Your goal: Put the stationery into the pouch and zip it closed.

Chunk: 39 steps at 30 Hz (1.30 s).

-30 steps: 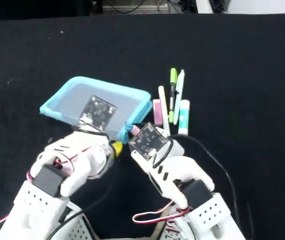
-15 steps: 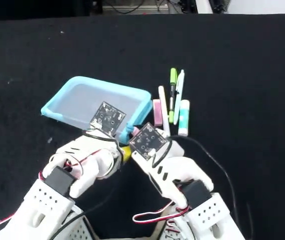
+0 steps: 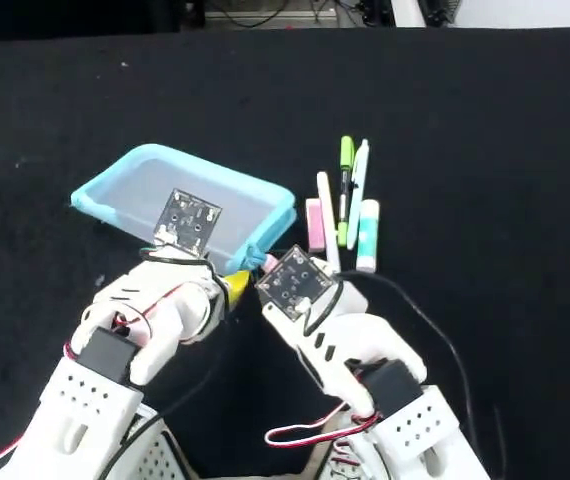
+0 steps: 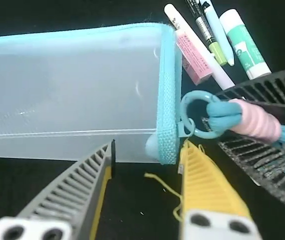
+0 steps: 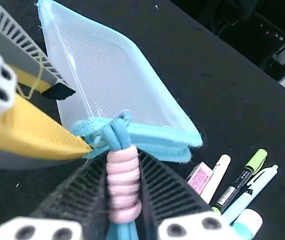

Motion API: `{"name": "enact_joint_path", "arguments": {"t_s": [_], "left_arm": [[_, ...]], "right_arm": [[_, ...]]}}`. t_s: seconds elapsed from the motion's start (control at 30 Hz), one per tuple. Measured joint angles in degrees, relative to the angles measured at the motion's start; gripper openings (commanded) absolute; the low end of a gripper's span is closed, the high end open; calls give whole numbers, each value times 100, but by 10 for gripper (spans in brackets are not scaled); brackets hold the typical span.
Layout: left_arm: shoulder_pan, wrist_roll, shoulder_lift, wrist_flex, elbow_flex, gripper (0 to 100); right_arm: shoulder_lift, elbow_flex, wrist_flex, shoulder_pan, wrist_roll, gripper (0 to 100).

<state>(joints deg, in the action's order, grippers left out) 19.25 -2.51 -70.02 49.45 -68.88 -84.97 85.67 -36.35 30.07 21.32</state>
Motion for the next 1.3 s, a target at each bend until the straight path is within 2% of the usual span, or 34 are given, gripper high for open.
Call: {"name": "enact_joint_path", "arguments": {"t_s": [0.37, 0.6, 0.73, 0.87, 1.03, 1.13, 1.3], "left_arm": [[0, 0, 0, 0, 0, 29], [-35, 18, -132, 0, 9, 30], [-501, 35, -730, 0, 9, 30], [-1257, 703, -1688, 0, -97, 30], [-1820, 932, -2945, 9, -545, 30], [-1952, 914, -3367, 9, -624, 30], [-1952, 800, -3138, 9, -624, 30]], "right_arm": [[0, 0, 0, 0, 0, 11], [0, 0, 0, 0, 0, 11], [0, 0, 0, 9, 0, 11], [0, 0, 0, -9, 0, 11], [0, 0, 70, -448, -9, 11], [0, 0, 211, -659, -9, 11], [0, 0, 229, -712, 0, 11]]}}
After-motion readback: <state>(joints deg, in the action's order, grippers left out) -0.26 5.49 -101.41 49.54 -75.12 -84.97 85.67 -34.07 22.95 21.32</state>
